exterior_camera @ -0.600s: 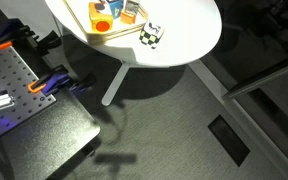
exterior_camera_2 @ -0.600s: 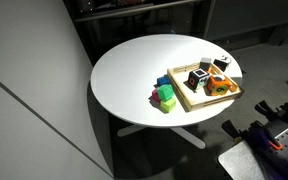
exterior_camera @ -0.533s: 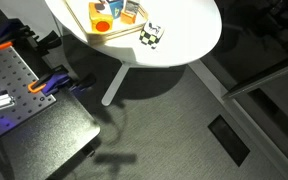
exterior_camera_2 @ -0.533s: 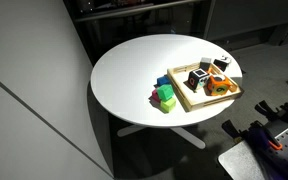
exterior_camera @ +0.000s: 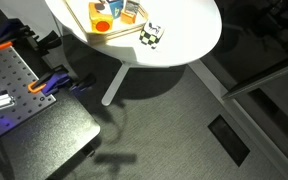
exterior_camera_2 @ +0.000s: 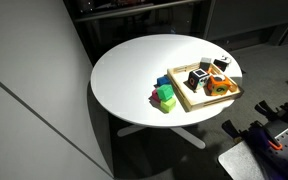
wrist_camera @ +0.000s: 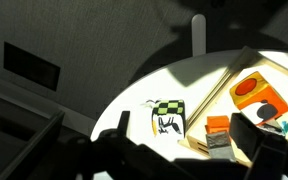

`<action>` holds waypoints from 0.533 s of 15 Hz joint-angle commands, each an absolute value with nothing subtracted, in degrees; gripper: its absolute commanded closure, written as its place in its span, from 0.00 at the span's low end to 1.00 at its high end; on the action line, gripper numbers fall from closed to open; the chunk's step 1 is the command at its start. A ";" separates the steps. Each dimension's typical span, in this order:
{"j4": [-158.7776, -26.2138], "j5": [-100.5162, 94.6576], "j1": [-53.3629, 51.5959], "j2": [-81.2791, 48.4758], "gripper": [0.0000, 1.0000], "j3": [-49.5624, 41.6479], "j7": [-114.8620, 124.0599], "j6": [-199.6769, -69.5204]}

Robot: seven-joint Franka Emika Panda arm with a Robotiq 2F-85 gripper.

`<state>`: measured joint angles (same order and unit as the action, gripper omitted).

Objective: Pick up the square plush toy from the table and put it in the box

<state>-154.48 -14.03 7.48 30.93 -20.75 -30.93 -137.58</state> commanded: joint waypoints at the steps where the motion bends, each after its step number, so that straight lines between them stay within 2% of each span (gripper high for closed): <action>1: -150.42 -11.24 6.71 26.79 0.00 -20.08 -31.51 -136.39; 8: -141.53 -4.73 4.28 16.11 0.00 -20.81 -34.44 -135.90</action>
<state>-147.08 -8.03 5.18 22.01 -20.48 -31.48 -137.48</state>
